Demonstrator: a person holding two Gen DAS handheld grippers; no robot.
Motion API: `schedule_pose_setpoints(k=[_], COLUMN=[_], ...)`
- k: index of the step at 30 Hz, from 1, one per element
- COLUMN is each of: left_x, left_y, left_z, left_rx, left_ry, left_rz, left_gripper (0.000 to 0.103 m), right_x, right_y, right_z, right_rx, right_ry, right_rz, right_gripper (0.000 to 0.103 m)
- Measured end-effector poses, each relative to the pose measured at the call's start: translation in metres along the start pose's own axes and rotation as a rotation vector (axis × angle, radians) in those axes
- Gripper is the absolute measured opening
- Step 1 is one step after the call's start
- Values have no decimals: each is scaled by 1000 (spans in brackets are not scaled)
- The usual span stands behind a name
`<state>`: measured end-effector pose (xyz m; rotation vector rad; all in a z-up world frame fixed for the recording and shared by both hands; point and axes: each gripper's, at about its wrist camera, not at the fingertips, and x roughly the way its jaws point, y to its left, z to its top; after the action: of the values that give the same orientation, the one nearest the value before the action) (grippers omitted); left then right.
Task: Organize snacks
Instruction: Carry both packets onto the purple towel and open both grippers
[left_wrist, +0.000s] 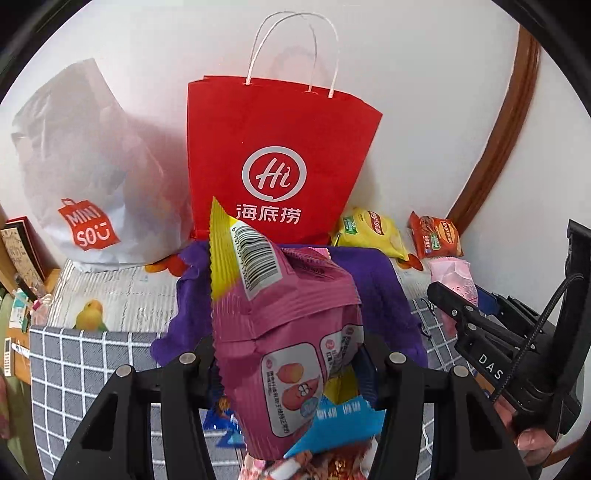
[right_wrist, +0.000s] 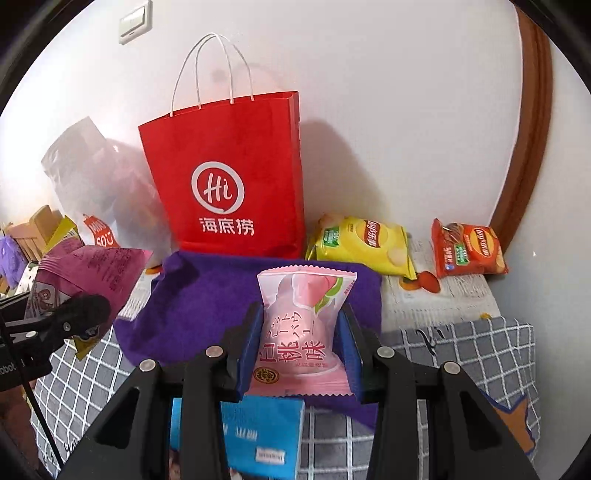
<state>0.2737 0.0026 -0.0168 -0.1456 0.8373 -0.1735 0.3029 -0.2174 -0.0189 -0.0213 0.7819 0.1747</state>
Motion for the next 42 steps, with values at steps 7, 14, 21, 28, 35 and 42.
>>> schedule_pose_setpoints(k=[7, 14, 21, 28, 35, 42], left_x=[34, 75, 116, 150, 165, 178], left_y=[7, 28, 42, 50, 53, 49], left_z=[15, 23, 28, 27, 21, 16], left_rx=[-7, -37, -62, -51, -50, -33], left_ry=[30, 68, 120, 154, 196, 230], left_rz=[4, 26, 26, 28, 21, 27], left_gripper=[54, 54, 54, 54, 54, 55], right_x=[38, 79, 123, 161, 186, 196], right_y=[-4, -13, -19, -21, -27, -34], right_z=[13, 15, 11, 4, -5, -9], right_rx=[7, 9, 12, -2, 6, 17], right_ry=[20, 60, 122, 180, 244, 261], right_rz=[9, 0, -9, -10, -11, -10], right_gripper=[41, 41, 41, 41, 41, 41])
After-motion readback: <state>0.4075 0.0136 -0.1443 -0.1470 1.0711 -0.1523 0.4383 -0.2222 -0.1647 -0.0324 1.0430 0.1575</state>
